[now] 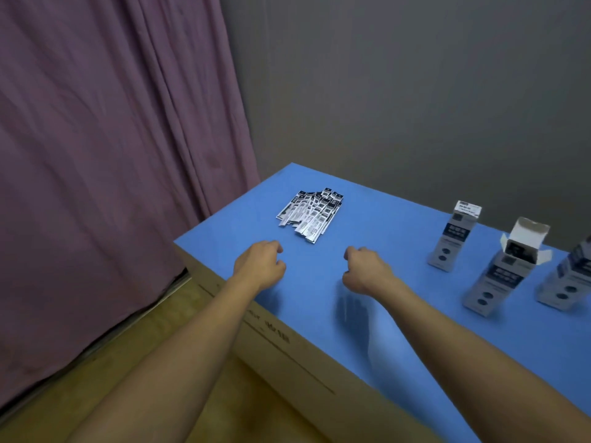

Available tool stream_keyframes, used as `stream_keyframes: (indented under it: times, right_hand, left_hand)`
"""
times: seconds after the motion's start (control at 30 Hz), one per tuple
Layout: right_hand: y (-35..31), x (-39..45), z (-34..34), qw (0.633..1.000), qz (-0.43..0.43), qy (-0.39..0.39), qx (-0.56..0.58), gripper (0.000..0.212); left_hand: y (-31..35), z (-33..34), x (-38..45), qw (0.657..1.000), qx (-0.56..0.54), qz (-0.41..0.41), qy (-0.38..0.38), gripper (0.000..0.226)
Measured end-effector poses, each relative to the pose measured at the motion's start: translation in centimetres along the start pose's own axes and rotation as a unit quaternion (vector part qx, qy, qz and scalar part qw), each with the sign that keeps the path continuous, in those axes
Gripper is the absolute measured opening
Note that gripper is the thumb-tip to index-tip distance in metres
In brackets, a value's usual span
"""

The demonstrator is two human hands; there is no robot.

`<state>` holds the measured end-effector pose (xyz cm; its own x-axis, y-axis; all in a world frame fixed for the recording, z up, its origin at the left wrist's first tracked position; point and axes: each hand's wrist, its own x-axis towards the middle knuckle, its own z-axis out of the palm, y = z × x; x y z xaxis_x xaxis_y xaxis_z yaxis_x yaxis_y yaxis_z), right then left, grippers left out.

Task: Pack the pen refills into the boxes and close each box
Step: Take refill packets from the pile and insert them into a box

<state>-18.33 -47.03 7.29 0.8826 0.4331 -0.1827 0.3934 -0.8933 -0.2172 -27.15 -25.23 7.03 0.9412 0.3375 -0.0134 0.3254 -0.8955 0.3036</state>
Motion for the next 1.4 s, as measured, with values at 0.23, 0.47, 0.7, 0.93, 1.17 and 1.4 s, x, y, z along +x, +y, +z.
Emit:
stream_keyframes:
  times: [0.23,0.47,0.7,0.93,1.17,1.4]
  right_hand:
    - [-5.4,2.2,0.9,0.999,-0.014,-0.011,-0.027,0.041]
    - [-7.1,6.9,0.9,0.999,0.004,-0.015,-0.035,0.043]
    - [-6.9,12.8,0.4,0.998,0.026,-0.027,-0.059,0.035]
    - [-4.7,17.5,-0.8,0.997,0.054,-0.019,-0.053,0.042]
    - [-3.5,19.8,-1.9,0.996,0.089,-0.003,-0.017,0.039]
    - [-2.6,20.9,-2.0,0.991,0.133,0.007,0.013,0.04]
  left_hand:
    - [-4.5,-0.3,2.0,0.998,0.051,0.008,-0.029,0.041]
    - [-6.1,0.0,6.6,0.997,0.068,0.026,-0.039,0.041]
    - [-5.7,0.4,13.8,0.991,0.103,0.052,-0.062,0.04]
    - [-4.8,1.0,20.9,0.996,0.048,0.03,-0.064,0.027]
    - [-4.4,2.7,27.1,0.993,-0.091,-0.036,-0.066,0.019]
    - [-3.4,5.5,31.3,0.993,-0.085,-0.048,-0.068,0.049]
